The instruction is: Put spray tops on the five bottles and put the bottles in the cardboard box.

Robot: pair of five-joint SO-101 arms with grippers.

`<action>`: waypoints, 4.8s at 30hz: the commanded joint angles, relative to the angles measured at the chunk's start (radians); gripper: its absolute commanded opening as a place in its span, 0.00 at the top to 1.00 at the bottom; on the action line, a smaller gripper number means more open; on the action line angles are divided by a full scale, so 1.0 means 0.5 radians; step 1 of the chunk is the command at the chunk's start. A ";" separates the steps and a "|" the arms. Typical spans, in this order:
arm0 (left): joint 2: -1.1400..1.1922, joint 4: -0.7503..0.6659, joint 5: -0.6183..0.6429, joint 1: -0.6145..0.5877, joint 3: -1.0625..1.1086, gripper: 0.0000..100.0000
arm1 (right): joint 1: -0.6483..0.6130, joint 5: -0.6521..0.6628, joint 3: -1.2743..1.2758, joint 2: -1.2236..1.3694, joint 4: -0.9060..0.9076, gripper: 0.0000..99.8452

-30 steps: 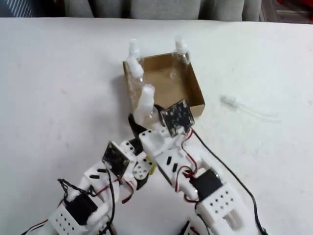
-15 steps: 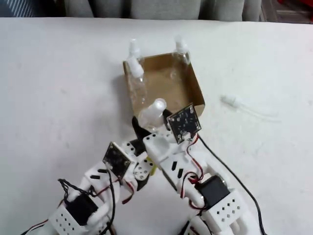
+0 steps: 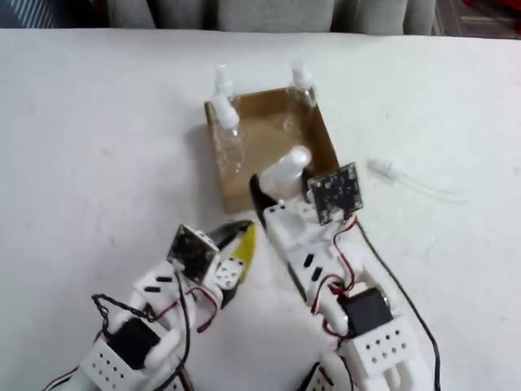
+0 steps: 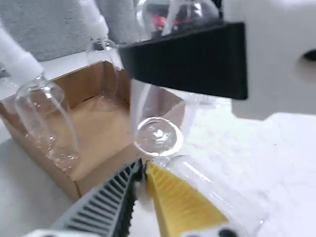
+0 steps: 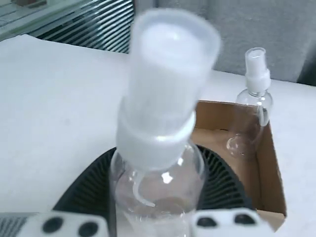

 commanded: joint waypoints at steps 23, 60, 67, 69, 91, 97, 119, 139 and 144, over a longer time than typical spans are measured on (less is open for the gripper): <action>-0.023 0.347 -0.086 -1.134 -0.003 0.98 | 0.489 0.003 -0.822 1.923 -1.106 0.98; -0.023 0.347 -0.236 -1.140 -0.003 0.98 | 0.612 0.015 -1.246 2.702 -1.333 0.98; -0.023 0.347 -0.236 -1.140 -0.003 0.98 | 0.609 0.003 -1.298 2.828 -1.376 0.98; -0.023 0.347 -0.236 -1.140 -0.003 0.98 | 0.615 0.009 -1.323 2.901 -1.441 0.98; -0.023 0.347 -0.239 -1.140 -0.003 0.98 | 0.606 0.021 -1.261 2.972 -1.548 0.98; -0.023 0.347 -0.239 -1.140 -0.003 0.98 | 0.606 0.021 -1.255 2.966 -1.548 0.98; -0.023 0.347 -0.239 -1.143 -0.003 0.98 | 0.600 0.018 -1.243 2.889 -1.376 0.83; -0.023 0.347 -0.239 -1.143 -0.003 0.98 | 0.563 0.006 -1.227 2.883 -1.352 0.64; -0.023 0.347 -0.239 -1.143 -0.003 0.98 | 0.560 0.003 -1.227 2.868 -1.352 0.64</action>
